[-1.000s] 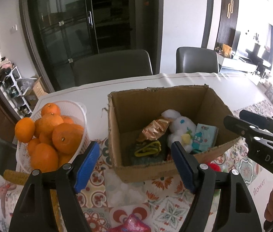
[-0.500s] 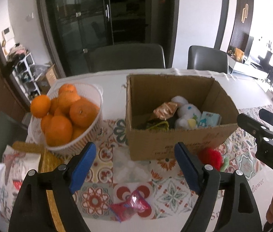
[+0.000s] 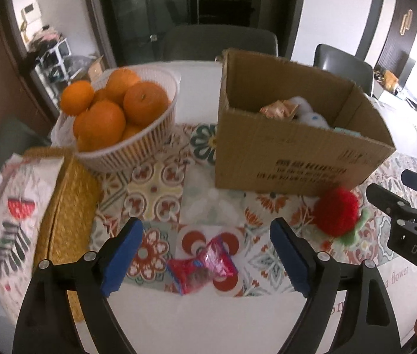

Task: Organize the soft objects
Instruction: 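Move the left gripper to the red candy packet while the right gripper approaches the red pompom, then grasp the red candy packet with the left gripper while the right gripper grasps the red pompom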

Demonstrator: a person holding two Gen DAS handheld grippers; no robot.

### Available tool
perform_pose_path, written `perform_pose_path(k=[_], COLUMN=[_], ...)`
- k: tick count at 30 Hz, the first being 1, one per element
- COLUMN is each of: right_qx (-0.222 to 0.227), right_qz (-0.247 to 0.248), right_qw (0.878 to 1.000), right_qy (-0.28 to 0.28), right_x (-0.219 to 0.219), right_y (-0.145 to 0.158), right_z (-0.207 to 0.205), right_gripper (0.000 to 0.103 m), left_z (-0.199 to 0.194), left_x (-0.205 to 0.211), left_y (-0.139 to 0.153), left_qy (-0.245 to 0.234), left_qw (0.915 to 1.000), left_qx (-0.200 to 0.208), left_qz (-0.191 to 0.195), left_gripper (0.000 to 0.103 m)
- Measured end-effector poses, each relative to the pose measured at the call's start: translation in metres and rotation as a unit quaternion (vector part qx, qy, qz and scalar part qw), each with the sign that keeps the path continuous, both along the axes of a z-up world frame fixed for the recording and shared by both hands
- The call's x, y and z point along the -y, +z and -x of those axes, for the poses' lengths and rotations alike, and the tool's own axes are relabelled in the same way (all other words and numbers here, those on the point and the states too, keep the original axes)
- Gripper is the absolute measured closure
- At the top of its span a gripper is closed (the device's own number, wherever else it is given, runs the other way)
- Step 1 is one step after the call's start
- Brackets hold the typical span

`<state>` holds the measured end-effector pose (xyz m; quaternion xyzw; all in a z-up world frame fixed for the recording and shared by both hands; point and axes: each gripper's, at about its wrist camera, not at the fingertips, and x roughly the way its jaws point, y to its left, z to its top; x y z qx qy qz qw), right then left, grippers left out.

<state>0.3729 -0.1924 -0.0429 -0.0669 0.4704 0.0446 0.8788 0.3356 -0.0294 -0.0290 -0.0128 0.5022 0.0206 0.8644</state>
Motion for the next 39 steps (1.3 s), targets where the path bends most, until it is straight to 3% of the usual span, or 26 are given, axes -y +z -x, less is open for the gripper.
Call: perform_pose_path(k=[12, 17, 39], right_qx=[-0.080, -0.104, -0.152], right_qz=[0.046, 0.065, 0.117], right_qw=[0.995, 0.991, 0.978], right_qy=[0.044, 0.059, 0.083], right_x=[-0.008, -0.013, -0.013], right_y=[-0.041, -0.057, -0.120], right_z=[-0.013, -0.019, -0.041], right_gripper=[0.030, 0.030, 0.030], left_z=[0.007, 0.006, -0.001], left_x=[-0.004, -0.007, -0.005], left_y=[-0.043, -0.064, -0.115], left_qy=[0.056, 0.076, 0.137], left_qw=[0.9970, 0.9936, 0.9825], left_qx=[-0.054, -0.082, -0.126], left_qz=[-0.002, 0.016, 0.003], left_gripper=[0.013, 0.013, 0.013])
